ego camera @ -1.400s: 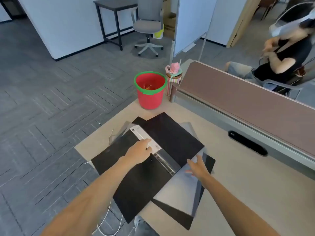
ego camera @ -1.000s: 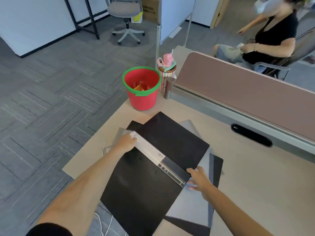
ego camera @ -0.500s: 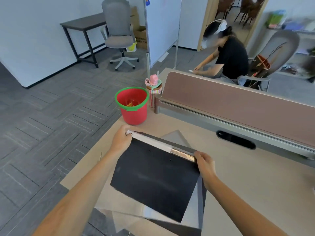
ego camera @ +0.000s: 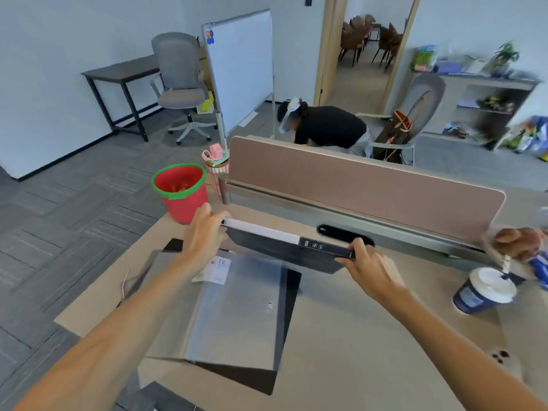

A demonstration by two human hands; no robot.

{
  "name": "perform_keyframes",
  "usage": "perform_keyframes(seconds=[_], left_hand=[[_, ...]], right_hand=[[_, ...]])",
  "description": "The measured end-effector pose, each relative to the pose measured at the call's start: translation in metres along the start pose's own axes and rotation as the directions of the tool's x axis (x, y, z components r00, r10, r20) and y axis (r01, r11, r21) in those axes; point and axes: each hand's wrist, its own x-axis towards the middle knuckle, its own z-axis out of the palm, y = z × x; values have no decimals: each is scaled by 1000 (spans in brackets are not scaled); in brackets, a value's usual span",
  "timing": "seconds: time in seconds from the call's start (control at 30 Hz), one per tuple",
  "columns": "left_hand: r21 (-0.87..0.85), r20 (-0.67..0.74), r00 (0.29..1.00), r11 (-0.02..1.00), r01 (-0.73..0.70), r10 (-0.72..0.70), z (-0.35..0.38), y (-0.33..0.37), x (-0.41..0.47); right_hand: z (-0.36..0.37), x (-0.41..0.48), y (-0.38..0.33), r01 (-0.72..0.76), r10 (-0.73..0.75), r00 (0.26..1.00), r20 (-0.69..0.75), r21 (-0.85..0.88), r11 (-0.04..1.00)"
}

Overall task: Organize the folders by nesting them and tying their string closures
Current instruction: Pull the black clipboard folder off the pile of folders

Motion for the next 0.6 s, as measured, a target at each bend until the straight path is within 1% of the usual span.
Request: perform_keyframes(seconds=[0.1, 0.17, 0.23, 0.3, 0.37, 0.43, 0.47, 0.5, 0.53, 0.57, 0.6], left_hand=[[7, -73, 997, 1000, -31, 31, 21, 23, -2], [-1, -75, 993, 996, -86, 86, 42, 31, -3], [-48, -42, 990, 989, -137, 135, 68, 37, -6], [-111, 46, 990, 985, -131, 136, 95, 40, -12], [-195, 134, 988, 979, -51, 78, 121, 41, -21], [-315, 201, 979, 945, 91, -27, 143, 43, -32], [-395, 240, 965, 898, 193, -101, 153, 46, -39], [-481, 310, 932, 814, 326, -190, 160, 51, -46], [-566, 415, 870, 673, 476, -266, 163, 59, -52], [-632, 525, 795, 486, 604, -305, 164, 68, -58], [-657, 621, 716, 286, 697, -320, 164, 79, -63]], right_hand=[[-7, -16, 34, 117, -130, 990, -45, -223, 968], [-7, -31, 51, 157, -185, 981, -63, -311, 937], [1, -49, 62, 181, -207, 976, -63, -285, 941], [18, -67, 65, 242, -251, 968, -25, -186, 952], [36, -84, 62, 280, -277, 960, 47, -105, 954], [49, -94, 51, 245, -236, 966, 107, -75, 967], [55, -96, 46, 224, -215, 970, 112, -72, 972], [61, -95, 41, 206, -197, 973, 119, -72, 976], [64, -93, 35, 201, -190, 974, 126, -76, 977], [68, -91, 29, 203, -191, 972, 135, -84, 976], [71, -88, 24, 215, -201, 969, 144, -96, 972]])
